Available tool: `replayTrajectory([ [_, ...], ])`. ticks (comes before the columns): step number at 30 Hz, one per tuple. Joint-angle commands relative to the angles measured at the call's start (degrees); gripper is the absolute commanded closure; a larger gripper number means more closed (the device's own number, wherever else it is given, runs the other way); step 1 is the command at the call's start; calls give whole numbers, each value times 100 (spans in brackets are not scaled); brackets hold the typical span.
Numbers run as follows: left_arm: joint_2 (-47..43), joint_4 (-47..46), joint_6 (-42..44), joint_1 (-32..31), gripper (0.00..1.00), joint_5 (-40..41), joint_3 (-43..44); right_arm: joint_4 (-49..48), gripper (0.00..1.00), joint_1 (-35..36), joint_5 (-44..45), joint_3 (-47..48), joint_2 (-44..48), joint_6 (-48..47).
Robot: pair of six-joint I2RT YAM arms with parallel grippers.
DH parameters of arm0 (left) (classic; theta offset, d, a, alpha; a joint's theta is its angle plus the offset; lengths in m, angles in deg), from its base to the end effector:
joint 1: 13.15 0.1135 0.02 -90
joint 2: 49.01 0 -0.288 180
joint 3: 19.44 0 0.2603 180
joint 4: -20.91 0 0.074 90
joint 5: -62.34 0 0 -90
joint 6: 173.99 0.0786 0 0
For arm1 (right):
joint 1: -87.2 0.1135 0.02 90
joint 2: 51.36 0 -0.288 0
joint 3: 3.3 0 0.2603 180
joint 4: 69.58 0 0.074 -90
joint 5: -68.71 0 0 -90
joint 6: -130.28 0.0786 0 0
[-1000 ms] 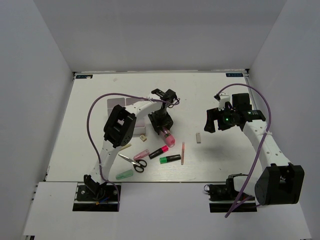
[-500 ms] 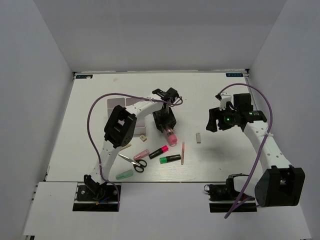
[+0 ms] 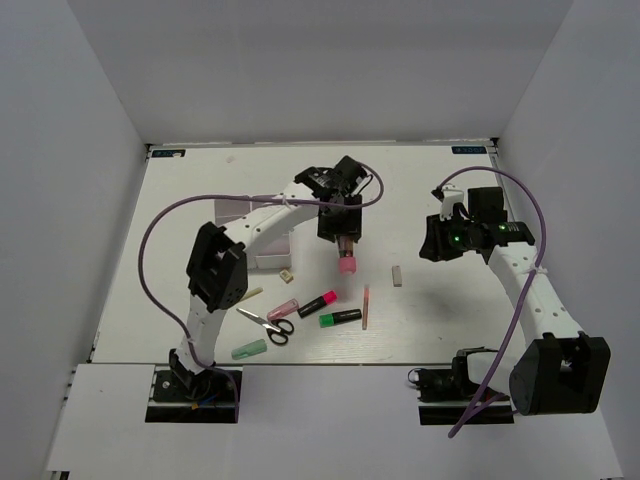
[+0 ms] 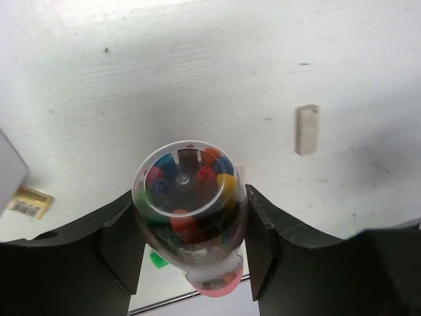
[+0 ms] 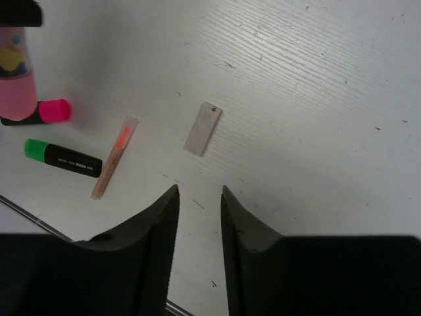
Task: Sort the stationery into containers
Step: Grab a piece of stationery with the left arm, then place the stationery into the container
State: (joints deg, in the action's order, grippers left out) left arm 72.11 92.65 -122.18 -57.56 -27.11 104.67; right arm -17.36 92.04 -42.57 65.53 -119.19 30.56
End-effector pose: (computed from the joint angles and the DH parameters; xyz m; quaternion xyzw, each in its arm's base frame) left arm 0.3463 -0.3382 0.2314 0.0524 0.9814 -0.1181 0.1416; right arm 0.2605 0.0507 0.2700 -0.1783 0.9118 0.1601 0.3334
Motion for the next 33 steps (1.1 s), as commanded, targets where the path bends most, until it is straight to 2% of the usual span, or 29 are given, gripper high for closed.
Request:
replayTrajectory([
  [1,-826,73,768,-139,100,461,409,-92,67,-36,-114,-4,156,-39],
  [2,-1114,82,996,-156,100,576,374,-101,70,-27,-122,-5,165,-57],
  [4,-1492,-92,1383,-156,100,1119,252,-119,87,-36,-166,-13,148,-74],
  [5,-1756,-154,1811,-130,100,1357,-88,-102,96,-36,-210,-31,148,-109],
  [6,-1889,-381,1946,-130,100,1864,-205,-93,100,-18,-262,-22,130,-127],
  [8,-2215,-567,2532,-139,100,2684,-599,-58,100,-18,-394,-40,130,-197],
  [10,-2566,-1241,3016,-43,100,3700,-924,-49,100,-27,-561,-66,156,-259],
  [13,-2769,-1699,3265,159,100,4126,-1233,-75,100,-18,-658,-92,139,-303],
  [23,-3033,-3581,3776,1020,100,5112,-2384,-136,100,-18,-720,-145,112,-321],
  [24,-3059,-3931,4037,1091,100,5156,-2569,-154,100,-18,-729,-154,95,-320],
  [29,-3174,-4988,4469,1214,100,5428,-3123,-128,100,-18,-703,-137,-2,-356],
  [32,-3296,-5804,4935,1223,100,5586,-3685,-137,100,-10,-702,-154,-28,-364],
  [33,-3323,-6363,5049,1206,100,5613,-3817,-119,100,-18,-702,-154,-20,-356],
])
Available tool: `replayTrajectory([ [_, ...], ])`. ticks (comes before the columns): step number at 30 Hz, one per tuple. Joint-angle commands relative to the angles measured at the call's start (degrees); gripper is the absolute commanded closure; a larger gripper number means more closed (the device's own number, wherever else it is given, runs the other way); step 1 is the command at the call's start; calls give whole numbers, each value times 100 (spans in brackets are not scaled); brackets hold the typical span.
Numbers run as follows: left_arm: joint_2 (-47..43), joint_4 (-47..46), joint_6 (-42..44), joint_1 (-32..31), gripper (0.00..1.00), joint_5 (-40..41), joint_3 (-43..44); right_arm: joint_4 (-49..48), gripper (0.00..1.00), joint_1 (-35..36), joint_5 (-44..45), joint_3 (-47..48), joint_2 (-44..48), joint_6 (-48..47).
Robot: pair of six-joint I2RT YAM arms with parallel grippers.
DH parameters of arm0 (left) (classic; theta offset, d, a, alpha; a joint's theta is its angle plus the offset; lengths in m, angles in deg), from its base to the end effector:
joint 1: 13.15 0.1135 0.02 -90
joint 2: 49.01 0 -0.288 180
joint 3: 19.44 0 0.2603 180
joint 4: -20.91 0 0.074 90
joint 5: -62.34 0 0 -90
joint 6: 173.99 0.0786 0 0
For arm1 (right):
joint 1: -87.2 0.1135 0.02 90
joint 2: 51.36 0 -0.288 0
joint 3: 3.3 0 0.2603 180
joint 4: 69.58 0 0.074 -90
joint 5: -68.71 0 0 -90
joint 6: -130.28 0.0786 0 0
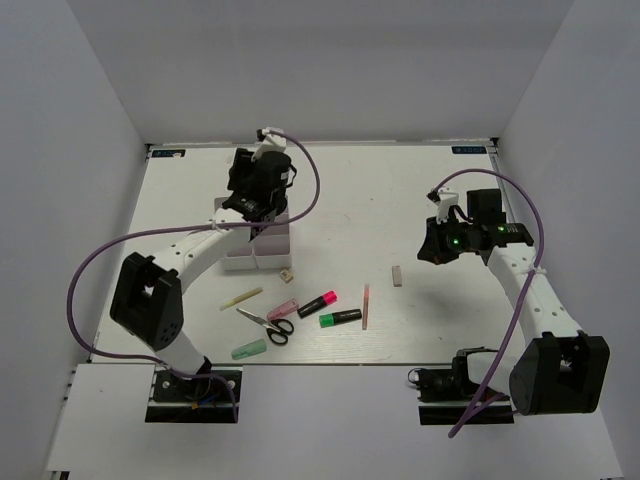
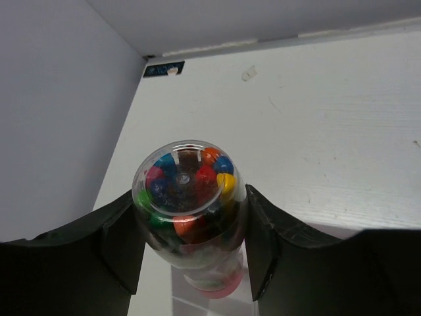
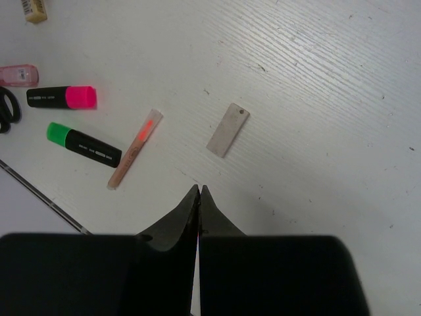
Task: Sort the stationery into containers
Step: Place the stationery into the container
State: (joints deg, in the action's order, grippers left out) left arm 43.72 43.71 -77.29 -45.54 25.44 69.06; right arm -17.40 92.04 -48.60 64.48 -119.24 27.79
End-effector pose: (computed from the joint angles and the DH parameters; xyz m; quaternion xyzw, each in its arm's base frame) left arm 0.3725 -0.1619 0.3269 0.0352 0.7970 0.2678 0.5402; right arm 0.2559 0.0579 0.2661 -0.2140 0.8976 0.2019 0.3283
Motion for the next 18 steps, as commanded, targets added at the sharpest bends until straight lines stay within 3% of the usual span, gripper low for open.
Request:
replayTrajectory([
  [1,-501,-1979,804,-14,100,394,-676,-115,100,-18,-99,-58,-24,-95],
  [3,-519,-2605,1393,-23,100,385,-951,-141,100,-27,-108,-58,-50,-87],
  [8,-449,-3197,1747,-5,100,254,-1250,-115,100,-27,-117,-40,-147,-104],
  [18,-448,-2741,940,328,100,-186,-1294,-115,100,-18,-64,-40,-226,-104],
])
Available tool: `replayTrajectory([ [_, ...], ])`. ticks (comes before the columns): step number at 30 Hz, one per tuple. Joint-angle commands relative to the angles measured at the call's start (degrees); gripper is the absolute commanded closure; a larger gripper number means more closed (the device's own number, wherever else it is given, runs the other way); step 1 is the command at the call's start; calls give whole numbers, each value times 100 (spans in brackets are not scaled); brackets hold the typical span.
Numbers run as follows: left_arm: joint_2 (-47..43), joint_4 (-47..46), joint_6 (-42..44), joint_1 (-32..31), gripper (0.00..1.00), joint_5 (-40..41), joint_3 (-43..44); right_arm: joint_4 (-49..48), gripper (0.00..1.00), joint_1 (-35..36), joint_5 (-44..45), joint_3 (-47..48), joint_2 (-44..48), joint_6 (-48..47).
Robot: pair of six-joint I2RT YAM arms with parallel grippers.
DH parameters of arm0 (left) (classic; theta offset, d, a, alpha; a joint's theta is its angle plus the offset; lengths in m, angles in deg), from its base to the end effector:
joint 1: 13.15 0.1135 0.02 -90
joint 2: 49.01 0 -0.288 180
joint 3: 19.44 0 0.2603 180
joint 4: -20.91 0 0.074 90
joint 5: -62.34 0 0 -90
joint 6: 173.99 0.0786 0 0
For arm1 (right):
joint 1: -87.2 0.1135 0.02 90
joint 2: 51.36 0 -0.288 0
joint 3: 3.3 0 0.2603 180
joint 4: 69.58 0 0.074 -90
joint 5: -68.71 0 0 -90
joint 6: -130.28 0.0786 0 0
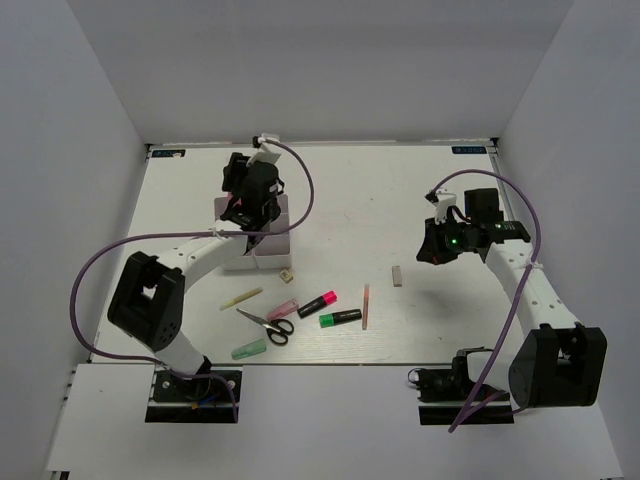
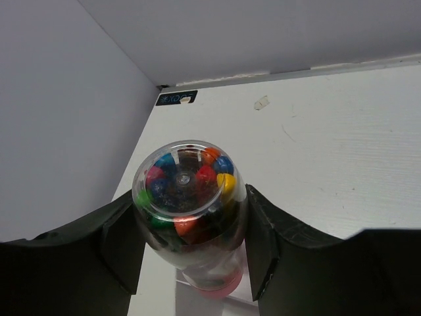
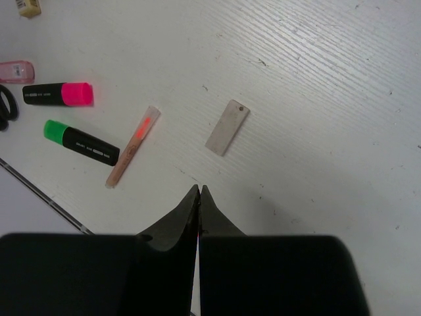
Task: Sort the stationery into containers
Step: Place the stationery into the container
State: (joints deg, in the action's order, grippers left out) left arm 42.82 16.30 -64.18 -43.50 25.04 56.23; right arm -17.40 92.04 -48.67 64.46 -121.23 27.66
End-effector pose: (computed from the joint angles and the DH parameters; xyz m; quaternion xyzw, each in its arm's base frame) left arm 0.3754 -0.1473 0.3046 0.0400 0.7477 0.2903 0.5959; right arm 0.2609 0.0584 0.2576 -0.2121 0.9031 0.2045 0.3125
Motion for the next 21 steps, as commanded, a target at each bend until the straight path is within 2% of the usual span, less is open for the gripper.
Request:
replayTrajectory([
  [1,-376,9,-416,152,100,-164,-56,-115,100,-27,-49,-38,-18,-74],
  [11,-631,606,-1707,697,100,-708,-495,-106,100,-18,-40,-21,-115,-82],
  [21,-772,809,-2464,1127,100,-1412,-724,-141,100,-36,-40,-38,-150,-82],
])
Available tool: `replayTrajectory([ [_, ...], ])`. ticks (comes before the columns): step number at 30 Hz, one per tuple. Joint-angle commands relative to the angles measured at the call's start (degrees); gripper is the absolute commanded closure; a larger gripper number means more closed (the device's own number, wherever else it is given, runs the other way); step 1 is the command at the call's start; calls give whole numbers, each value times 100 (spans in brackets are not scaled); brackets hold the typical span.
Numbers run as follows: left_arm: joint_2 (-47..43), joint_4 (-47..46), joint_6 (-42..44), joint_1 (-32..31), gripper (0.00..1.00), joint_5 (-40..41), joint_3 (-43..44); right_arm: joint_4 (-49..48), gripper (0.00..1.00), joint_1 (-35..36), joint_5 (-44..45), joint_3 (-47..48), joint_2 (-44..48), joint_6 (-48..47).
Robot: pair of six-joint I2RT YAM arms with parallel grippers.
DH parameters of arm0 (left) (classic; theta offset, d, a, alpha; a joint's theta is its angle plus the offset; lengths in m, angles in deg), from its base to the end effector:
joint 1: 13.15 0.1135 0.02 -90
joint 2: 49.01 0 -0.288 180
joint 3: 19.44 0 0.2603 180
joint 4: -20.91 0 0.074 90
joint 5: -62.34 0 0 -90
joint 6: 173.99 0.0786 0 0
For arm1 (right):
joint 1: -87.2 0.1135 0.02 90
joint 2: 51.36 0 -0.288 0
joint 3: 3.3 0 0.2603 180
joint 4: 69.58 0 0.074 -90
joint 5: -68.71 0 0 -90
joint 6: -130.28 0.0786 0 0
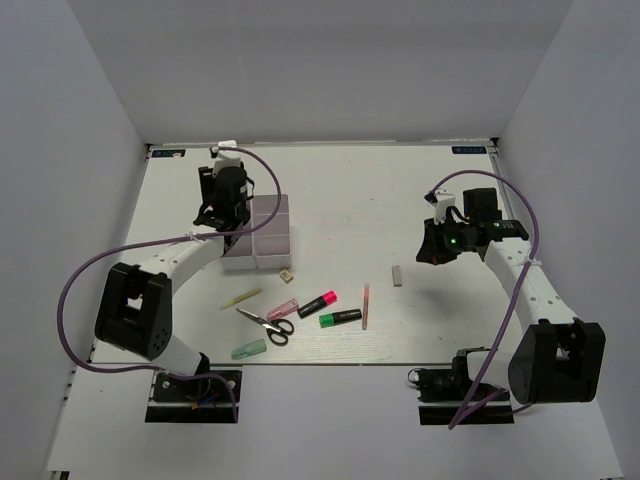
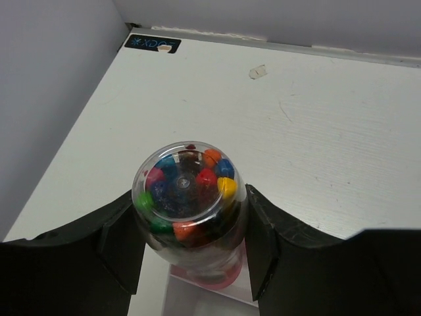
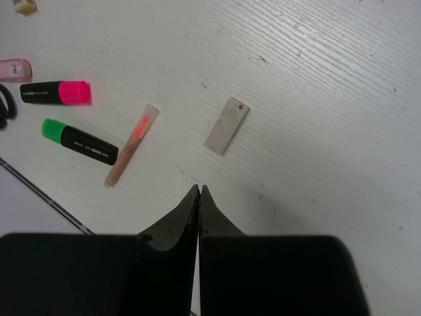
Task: Sort the stationery into containers
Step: Place the stationery into the container
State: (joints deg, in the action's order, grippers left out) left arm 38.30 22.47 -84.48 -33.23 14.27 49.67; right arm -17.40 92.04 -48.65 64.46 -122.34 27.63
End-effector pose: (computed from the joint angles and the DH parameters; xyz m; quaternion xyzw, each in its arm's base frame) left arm 0.3735 -0.0806 0.2751 -0.0729 0.7877 0.1920 0.5808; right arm 0.2637 0.0586 0.2528 -0.2106 0.9062 0.2056 0.3036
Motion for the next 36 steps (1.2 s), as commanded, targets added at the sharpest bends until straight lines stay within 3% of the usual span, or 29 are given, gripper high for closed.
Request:
replayTrajectory([
  [1,-337,184,-478,126,100,-448,-94,-150,100,-27,-59,-38,-47,-80],
  [21,-698,25,-1287,417,100,-1135,-930,-123,100,-27,-86,-29,-83,-133],
  [22,-689,78,-1313,408,96,-1126,-930,-106,100,-18,-86,-38,-83,-124],
  [23,-689,113,-1322,408,79,-1117,-921,-114,100,-18,-77,-29,-74,-124],
  [26,-671,184,-1331,408,66,-1108,-877,-115,100,-27,-77,-29,-74,-133],
  [27,-662,201,-1331,408,50,-1108,-851,-132,100,-27,-77,-38,-65,-133],
  [29,-636,254,-1322,443,48,-1126,-745,-115,100,-18,-86,-29,-65,-124],
  [32,-601,351,-1287,434,33,-1126,-587,-106,100,-18,-103,-38,-56,-124],
  [36,-531,552,-1182,434,24,-1152,-219,-88,100,-18,-112,-29,-47,-124],
])
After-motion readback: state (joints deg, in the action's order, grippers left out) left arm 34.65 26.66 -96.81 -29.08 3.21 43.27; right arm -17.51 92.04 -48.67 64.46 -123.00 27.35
